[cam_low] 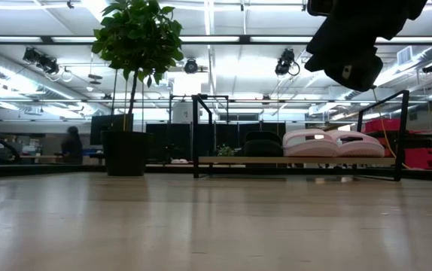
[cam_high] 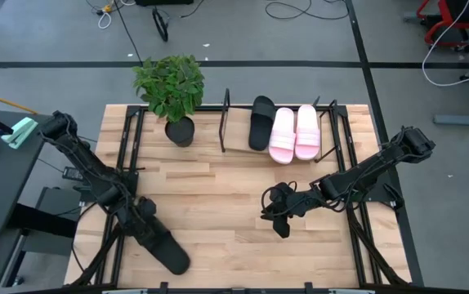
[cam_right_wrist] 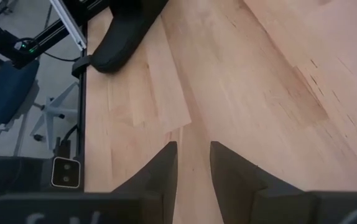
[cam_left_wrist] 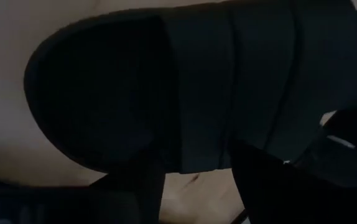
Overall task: Pick and place slides into the shelf
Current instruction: Put the black slide on the shelf
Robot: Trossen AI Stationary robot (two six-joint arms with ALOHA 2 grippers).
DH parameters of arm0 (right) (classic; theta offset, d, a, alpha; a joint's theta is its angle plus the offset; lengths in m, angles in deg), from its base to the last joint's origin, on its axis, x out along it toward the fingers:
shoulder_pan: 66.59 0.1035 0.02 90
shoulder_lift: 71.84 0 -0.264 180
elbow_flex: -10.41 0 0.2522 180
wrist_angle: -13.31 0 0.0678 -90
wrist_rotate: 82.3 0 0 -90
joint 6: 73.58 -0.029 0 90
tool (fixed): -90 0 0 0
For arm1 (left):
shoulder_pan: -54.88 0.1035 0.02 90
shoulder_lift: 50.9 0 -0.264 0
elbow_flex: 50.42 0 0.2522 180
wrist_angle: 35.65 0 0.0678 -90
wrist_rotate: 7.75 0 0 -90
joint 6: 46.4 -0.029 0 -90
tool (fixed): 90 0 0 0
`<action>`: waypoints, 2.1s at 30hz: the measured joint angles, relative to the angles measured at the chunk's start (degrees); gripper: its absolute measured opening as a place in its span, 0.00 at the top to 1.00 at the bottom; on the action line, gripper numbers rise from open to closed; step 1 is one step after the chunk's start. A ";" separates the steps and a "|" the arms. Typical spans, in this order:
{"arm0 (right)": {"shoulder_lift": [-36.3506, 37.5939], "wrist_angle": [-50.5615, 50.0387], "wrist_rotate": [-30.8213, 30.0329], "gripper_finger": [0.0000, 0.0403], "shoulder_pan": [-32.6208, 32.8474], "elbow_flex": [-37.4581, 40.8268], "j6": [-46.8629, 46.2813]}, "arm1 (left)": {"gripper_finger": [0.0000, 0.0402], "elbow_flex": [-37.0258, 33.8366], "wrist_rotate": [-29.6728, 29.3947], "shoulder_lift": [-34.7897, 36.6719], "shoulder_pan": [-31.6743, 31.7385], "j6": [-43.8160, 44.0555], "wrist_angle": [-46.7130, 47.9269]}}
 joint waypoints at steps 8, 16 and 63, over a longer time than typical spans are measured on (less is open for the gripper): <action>0.00 0.00 -1.76 0.75 0.00 0.00 0.00 | 0.56 0.00 -5.69 0.00 3.28 -2.30 -0.45; 0.00 0.00 -2.79 0.75 0.00 0.00 -0.02 | 0.57 -0.02 -11.66 -0.02 9.68 -5.22 -0.40; -0.02 -0.27 -6.81 0.75 0.00 -0.02 0.92 | 0.95 -0.62 -5.43 2.16 20.68 -18.85 -14.81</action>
